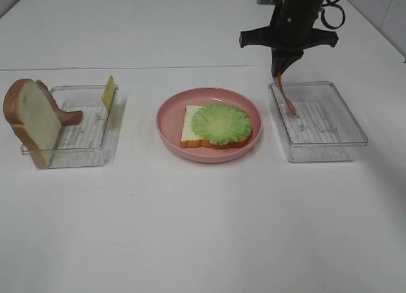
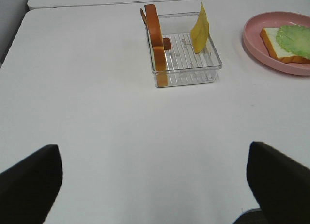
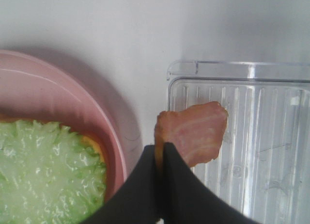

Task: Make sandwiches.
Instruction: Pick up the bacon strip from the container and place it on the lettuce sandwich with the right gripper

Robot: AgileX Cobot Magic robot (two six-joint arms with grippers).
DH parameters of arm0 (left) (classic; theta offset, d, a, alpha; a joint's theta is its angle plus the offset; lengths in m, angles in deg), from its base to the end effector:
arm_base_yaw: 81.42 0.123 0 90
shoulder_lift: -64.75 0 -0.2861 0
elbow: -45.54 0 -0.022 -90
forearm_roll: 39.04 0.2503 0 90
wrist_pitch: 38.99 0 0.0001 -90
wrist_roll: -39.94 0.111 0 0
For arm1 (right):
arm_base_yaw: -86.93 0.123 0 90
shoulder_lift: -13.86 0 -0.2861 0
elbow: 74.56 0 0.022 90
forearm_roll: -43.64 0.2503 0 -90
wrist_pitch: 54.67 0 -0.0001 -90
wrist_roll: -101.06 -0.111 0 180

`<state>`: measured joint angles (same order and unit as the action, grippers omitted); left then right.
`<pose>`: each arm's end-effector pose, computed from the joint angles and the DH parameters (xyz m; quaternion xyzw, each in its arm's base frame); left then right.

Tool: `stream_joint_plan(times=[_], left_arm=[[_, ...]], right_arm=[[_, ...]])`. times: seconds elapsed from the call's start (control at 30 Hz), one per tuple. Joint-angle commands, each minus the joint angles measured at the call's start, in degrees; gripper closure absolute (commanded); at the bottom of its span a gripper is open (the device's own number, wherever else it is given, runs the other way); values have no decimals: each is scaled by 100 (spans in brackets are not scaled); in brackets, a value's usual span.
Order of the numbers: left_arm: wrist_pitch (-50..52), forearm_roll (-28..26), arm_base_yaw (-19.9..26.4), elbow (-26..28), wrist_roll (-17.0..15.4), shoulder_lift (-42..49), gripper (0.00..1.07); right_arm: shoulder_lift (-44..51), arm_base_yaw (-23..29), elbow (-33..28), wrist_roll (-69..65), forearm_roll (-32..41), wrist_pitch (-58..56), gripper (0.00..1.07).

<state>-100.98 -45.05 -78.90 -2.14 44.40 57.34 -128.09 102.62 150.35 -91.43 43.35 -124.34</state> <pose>0.0079 -0.0099 0.2710 0.0176 0.8517 -0.0205 0.5234 0.4833 0.1352 0.1824 -0.0283 0.9929 0.0258 0.1128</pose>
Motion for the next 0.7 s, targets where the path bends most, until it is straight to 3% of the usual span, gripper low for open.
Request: stream_joint_plan(times=[0.03, 0.27, 0.47, 0.7], left_arm=[[29, -6, 6, 0, -6, 69, 9], [29, -6, 6, 0, -6, 69, 9], [29, -6, 6, 0, -6, 69, 9], [29, -6, 6, 0, -6, 69, 9]], right_arm=[[390, -6, 40, -6, -29, -80, 107], [756, -6, 40, -6, 470, -126, 107], [963, 132, 34, 281, 1501, 11, 107], [837, 504, 29, 315, 1793, 321, 107]])
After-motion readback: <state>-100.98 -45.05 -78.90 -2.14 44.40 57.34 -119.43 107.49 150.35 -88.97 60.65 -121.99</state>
